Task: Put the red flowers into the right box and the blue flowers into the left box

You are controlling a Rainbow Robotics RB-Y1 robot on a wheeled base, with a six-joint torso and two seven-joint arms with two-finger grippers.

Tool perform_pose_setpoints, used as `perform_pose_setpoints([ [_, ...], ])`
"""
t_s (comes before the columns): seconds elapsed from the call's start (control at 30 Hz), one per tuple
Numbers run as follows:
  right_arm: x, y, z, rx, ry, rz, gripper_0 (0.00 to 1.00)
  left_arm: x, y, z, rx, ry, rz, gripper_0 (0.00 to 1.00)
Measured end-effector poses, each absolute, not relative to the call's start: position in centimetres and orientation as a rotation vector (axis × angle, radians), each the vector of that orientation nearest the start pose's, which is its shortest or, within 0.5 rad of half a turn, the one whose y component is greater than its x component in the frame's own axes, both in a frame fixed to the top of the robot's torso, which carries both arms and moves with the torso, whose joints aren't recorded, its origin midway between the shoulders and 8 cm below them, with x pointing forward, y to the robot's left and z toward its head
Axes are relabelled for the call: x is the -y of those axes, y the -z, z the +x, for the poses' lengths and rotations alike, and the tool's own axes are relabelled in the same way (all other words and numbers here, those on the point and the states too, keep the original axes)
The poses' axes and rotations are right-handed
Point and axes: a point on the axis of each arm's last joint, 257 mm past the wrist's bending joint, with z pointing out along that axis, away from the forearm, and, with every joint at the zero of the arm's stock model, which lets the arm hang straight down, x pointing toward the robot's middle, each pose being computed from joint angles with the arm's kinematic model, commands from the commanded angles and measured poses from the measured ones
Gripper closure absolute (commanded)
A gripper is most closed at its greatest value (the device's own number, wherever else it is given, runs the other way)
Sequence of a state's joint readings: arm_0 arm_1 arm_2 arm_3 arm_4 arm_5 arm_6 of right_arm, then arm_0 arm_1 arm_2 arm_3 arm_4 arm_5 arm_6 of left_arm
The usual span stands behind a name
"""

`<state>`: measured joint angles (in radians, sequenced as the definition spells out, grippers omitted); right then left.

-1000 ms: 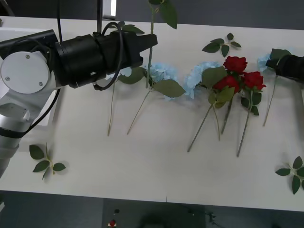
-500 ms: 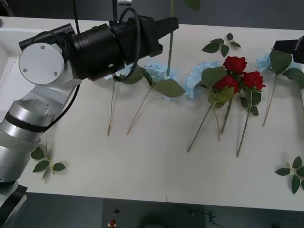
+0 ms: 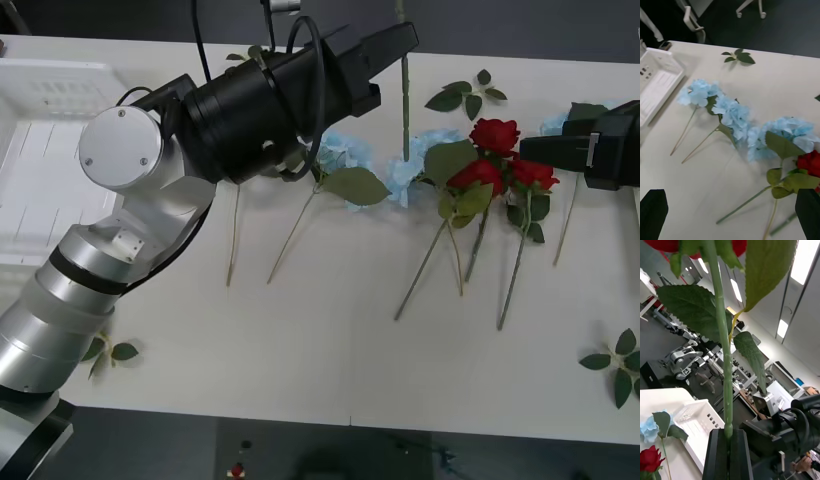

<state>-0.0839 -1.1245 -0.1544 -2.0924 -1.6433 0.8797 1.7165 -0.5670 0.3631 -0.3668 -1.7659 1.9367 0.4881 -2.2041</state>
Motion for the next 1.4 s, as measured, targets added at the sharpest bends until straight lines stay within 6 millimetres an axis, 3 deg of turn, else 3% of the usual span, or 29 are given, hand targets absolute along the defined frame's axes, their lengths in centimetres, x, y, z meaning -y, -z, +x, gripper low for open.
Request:
perform_pose_setpoints([
  [0.33,19.5,3.4,42.6,-1.797,-0.667,-0.756,0.0,7.4,-6.6,46.6,-1.263,1.427,0.384,1.0],
  [0.63,15.5,-0.2,42.5,-1.61,-0.877,-0.759,0.0,9.2,-5.1,45.4,-1.287,1.436,0.423,1.0],
  [0.97,12.2,0.9,43.5,-1.635,-0.977,-0.86,0.0,11.6,-6.1,44.0,-1.248,1.485,0.422,1.0],
  [1.2,10.3,2.4,43.7,-1.671,-1.02,-0.891,0.0,11.8,-6.2,43.8,-1.244,1.493,0.419,1.0],
  [1.4,8.5,2.5,43.6,-1.654,-1.076,-0.892,0.0,11.8,-5.8,44.2,-1.254,1.479,0.42,1.0],
])
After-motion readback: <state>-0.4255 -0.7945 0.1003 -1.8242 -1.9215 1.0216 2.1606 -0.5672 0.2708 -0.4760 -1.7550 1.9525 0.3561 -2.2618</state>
